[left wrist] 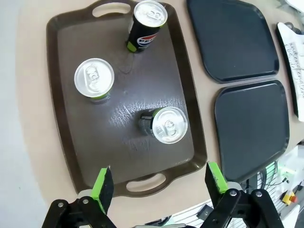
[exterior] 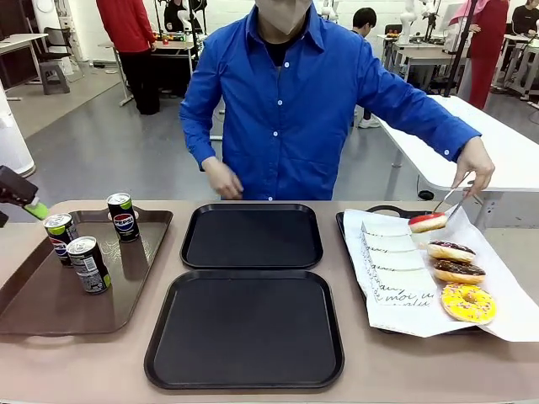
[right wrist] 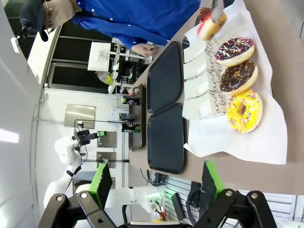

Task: Set up donuts and drinks on trays.
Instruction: Pick up one Pepsi coke and place it on the Flat Tray.

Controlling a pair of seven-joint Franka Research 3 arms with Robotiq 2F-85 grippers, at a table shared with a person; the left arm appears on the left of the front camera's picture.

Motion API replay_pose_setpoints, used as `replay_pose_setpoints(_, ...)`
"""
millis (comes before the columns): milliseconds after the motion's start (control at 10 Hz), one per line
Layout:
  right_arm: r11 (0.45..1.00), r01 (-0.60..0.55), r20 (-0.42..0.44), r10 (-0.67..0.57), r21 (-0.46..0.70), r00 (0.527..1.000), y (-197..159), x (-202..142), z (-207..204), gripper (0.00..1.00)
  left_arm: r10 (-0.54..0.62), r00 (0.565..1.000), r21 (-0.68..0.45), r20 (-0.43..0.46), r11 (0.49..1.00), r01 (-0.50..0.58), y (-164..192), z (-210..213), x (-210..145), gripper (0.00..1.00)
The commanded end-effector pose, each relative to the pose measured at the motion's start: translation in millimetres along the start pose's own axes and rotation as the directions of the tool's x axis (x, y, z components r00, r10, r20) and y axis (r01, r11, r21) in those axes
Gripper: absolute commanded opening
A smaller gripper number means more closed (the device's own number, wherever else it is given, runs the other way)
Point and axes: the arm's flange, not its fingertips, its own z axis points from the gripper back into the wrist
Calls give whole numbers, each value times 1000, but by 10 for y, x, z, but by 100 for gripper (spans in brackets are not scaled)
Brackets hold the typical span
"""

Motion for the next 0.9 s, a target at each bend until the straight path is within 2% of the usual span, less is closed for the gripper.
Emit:
replay_pose_setpoints(0, 1000, -16, 4, 16, 23, 1000, -6, 24, 13, 100, 19, 1000, 53, 1, 998, -19, -220, -313, -326, 100)
replay_pose_setpoints(200, 1000, -16, 4, 16, 23, 1000, -6, 24, 13, 100, 35, 999, 97, -17, 995, -33, -388, -547, -265, 100)
replay_pose_setpoints(600, 1000, -16, 4, 16, 23, 1000, -6, 24, 13, 100, 41, 998, 231, 44, 972, -50, -605, -932, -253, 100)
replay_pose_setpoints(800, 1000, -16, 4, 16, 23, 1000, -6, 24, 13, 100, 39, 998, 286, 44, 957, -50, -623, -1057, -237, 100)
